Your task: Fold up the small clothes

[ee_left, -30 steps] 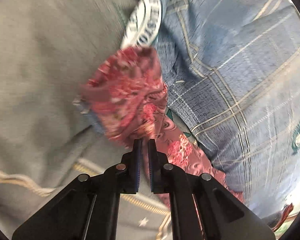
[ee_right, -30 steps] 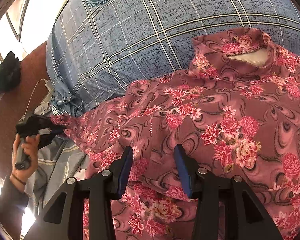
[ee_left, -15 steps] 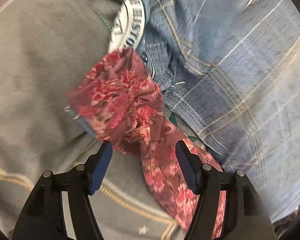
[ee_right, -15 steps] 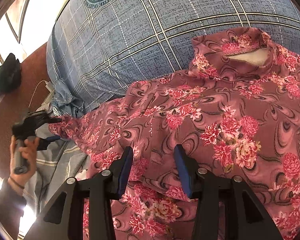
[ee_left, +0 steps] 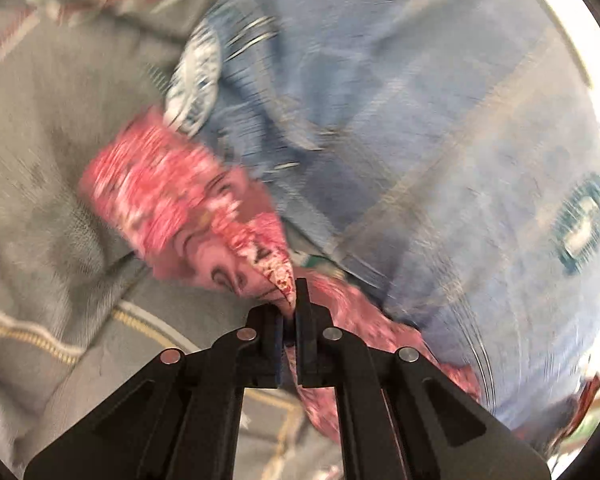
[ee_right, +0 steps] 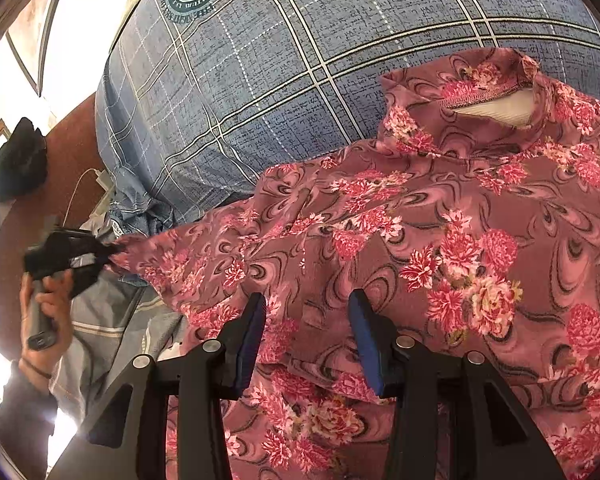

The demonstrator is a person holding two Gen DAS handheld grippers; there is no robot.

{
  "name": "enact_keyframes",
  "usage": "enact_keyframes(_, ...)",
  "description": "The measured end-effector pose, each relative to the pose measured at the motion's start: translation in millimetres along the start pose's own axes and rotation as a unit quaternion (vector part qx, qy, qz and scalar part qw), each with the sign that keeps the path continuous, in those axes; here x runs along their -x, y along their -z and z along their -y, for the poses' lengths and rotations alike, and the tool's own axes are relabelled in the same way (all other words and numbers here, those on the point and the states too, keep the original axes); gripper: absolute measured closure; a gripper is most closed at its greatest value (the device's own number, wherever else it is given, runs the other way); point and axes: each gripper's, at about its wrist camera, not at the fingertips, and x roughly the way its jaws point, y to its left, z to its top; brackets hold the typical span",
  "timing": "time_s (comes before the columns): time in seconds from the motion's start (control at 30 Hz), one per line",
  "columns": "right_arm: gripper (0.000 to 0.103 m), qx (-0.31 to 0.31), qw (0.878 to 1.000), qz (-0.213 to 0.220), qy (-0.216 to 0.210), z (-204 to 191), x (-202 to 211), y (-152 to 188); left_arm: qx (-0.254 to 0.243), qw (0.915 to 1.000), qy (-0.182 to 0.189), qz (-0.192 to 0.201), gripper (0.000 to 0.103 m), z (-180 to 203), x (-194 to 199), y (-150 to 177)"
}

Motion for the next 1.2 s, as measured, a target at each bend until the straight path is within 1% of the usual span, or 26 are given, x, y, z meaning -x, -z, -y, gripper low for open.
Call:
enact_keyframes(0.07,0.058,0.018,1.0,-0.017,0.017,-6,4,-2,-0.027,0.9996,0.007,0.009,0.101,21,16,7)
enact_keyframes(0.1,0.058,0.031,0.999,-0.022,0.027,-10,9,-3,-0.048,0.9987,0.009,0.015,0.101,35,27,14)
enact_keyframes(0.2,0.057,0.056,0.997,-0.006,0.056,-7,41,-2,-0.093,0.9953,0.013,0.022,0.101,74,37,29)
enact_keyframes(0.23,0.055,0.062,0.995,0.004,0.073,-2,54,-2,-0.107,0.9939,0.016,0.022,0.101,87,36,38)
enact_keyframes(0.33,0.05,0.073,0.988,0.033,0.13,24,90,-3,-0.158,0.9869,0.019,0.023,0.101,131,38,63)
enact_keyframes(0.37,0.049,0.071,0.986,0.039,0.146,34,101,-3,-0.172,0.9847,0.02,0.022,0.101,141,39,71)
enact_keyframes(0.4,0.049,0.062,0.984,0.046,0.162,49,115,-2,-0.193,0.9807,0.02,0.022,0.101,160,37,85)
enact_keyframes(0.43,0.048,0.053,0.983,0.049,0.169,59,122,-3,-0.206,0.9781,0.022,0.021,0.101,169,40,96)
enact_keyframes(0.5,0.048,0.028,0.981,0.055,0.182,85,138,1,-0.235,0.9715,0.028,0.015,0.101,197,34,122)
enact_keyframes(0.53,0.048,0.012,0.981,0.059,0.184,99,146,5,-0.246,0.9687,0.03,0.01,0.101,209,32,133)
enact_keyframes(0.6,0.049,-0.012,0.983,0.067,0.173,119,156,11,-0.273,0.9612,0.037,-0.007,0.101,234,26,163)
enact_keyframes(0.67,0.049,-0.029,0.984,0.077,0.155,128,159,19,-0.299,0.9532,0.04,-0.025,0.101,255,13,194)
enact_keyframes(0.7,0.048,-0.031,0.985,0.082,0.148,131,159,24,-0.321,0.9457,0.033,-0.037,0.101,268,0,217)
enact_keyframes(0.73,0.048,-0.028,0.985,0.091,0.144,131,158,29,-0.333,0.9415,0.026,-0.042,0.101,275,-6,231)
enact_keyframes(0.83,0.044,-0.028,0.986,0.094,0.137,130,157,30,-0.379,0.9222,-0.006,-0.075,0.101,292,-46,285)
enact_keyframes(0.87,0.043,-0.028,0.986,0.095,0.133,130,157,31,-0.387,0.9171,-0.019,-0.094,0.101,294,-61,300)
enact_keyframes(0.9,0.043,-0.031,0.987,0.096,0.127,131,158,32,-0.392,0.9113,-0.029,-0.122,0.1,294,-79,316)
enact_keyframes(0.93,0.042,-0.034,0.987,0.097,0.123,132,157,32,-0.394,0.9083,-0.037,-0.135,0.098,295,-88,324)
enact_keyframes(0.97,0.042,-0.037,0.987,0.098,0.118,133,158,32,-0.399,0.903,-0.048,-0.151,0.098,294,-97,333)
enact_keyframes(1.0,0.042,-0.041,0.988,0.1,0.112,135,158,33,-0.406,0.8989,-0.053,-0.157,0.097,293,-99,336)
enact_keyframes(1.03,0.042,-0.043,0.988,0.101,0.109,138,161,33,-0.411,0.8967,-0.051,-0.157,0.095,293,-96,338)
enact_keyframes(1.07,0.042,-0.045,0.988,0.102,0.106,139,163,32,-0.415,0.895,-0.041,-0.159,0.093,292,-89,337)
enact_keyframes(1.1,0.042,-0.046,0.988,0.101,0.105,140,163,32,-0.413,0.8961,-0.02,-0.16,0.088,288,-76,331)
enact_keyframes(1.13,0.042,-0.047,0.988,0.1,0.105,140,164,32,-0.406,0.9003,0.005,-0.156,0.078,283,-61,324)
enact_keyframes(1.17,0.042,-0.046,0.988,0.098,0.108,139,164,32,-0.395,0.9063,0.03,-0.147,0.07,275,-46,314)
enact_keyframes(1.2,0.042,-0.043,0.988,0.092,0.116,137,163,30,-0.377,0.9148,0.054,-0.135,0.053,261,-28,300)
